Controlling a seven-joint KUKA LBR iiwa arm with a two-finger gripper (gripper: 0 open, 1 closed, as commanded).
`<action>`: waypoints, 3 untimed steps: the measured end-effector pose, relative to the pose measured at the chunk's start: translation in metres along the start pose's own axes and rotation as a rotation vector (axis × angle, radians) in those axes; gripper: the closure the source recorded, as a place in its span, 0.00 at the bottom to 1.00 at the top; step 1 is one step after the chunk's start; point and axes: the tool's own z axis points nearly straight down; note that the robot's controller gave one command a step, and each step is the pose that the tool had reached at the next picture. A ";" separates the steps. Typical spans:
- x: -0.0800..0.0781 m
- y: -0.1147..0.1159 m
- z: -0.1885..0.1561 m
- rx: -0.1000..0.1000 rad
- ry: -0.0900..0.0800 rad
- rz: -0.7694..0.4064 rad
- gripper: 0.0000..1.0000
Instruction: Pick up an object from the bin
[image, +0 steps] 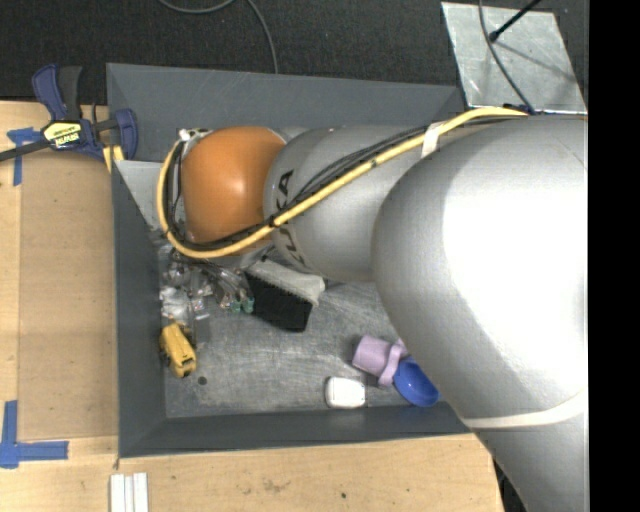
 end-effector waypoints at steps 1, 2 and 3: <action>0.000 0.000 0.000 0.000 0.000 0.001 1.00; 0.000 0.000 0.000 0.000 0.000 0.000 1.00; -0.013 -0.005 -0.066 0.000 0.006 0.036 1.00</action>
Offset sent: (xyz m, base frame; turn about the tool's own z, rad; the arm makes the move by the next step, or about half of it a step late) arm 0.0000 0.0000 0.0000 0.0000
